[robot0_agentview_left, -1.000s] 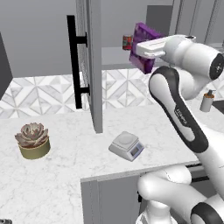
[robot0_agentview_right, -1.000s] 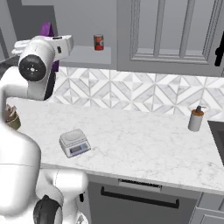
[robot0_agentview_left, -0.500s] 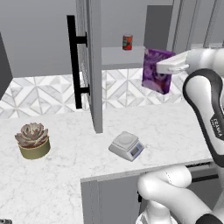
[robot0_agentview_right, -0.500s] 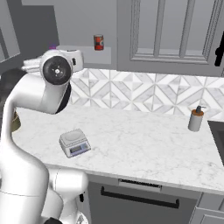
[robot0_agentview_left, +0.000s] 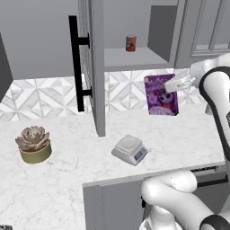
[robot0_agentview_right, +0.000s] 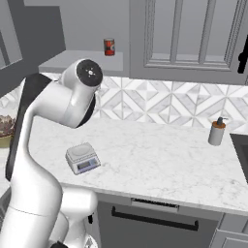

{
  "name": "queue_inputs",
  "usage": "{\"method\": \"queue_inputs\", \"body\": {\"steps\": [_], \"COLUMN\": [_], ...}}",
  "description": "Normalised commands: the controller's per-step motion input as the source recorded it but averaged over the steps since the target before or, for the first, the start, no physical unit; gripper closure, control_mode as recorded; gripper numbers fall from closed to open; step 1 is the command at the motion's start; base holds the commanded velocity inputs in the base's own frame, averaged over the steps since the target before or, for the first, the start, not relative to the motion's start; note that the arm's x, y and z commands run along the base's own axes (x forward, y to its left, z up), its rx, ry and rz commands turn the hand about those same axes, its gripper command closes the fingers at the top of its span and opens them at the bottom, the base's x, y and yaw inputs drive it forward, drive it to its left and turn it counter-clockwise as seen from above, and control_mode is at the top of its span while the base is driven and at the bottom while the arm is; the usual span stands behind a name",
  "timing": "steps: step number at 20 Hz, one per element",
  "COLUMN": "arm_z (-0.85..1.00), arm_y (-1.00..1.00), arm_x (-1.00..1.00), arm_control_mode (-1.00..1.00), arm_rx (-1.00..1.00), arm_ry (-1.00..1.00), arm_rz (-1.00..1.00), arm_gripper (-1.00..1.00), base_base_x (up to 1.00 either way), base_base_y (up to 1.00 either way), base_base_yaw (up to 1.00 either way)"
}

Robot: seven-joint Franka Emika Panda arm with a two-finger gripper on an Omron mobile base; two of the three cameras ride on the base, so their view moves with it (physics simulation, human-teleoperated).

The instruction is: Pick the cereal and place it on the digital scale for weighing, and close the cabinet.

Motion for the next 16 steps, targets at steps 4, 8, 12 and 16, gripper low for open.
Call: {"method": "queue_inputs", "body": {"steps": [4,8,12,16], "arm_z": [-0.76,-0.56,-0.39,-0.22], "arm_y": [0.05,0.06,0.01,0.00], "arm_x": [0.00,0.00,0.00,0.00], "arm_control_mode": [-1.00,-1.00,-1.00,-1.00], "arm_rx": [-0.07,-0.04,-0.01,0.00], "arm_ry": [0.12,0.09,0.07,0.02], "arm_rz": [0.13,0.10,0.10,0.09], "arm_gripper": [1.00,1.00,1.00,1.00], "base_base_x": [0.00,0.00,0.00,0.00], "base_base_y": [0.00,0.00,0.00,0.00], "base_base_yaw": [0.00,0.00,0.00,0.00]}}
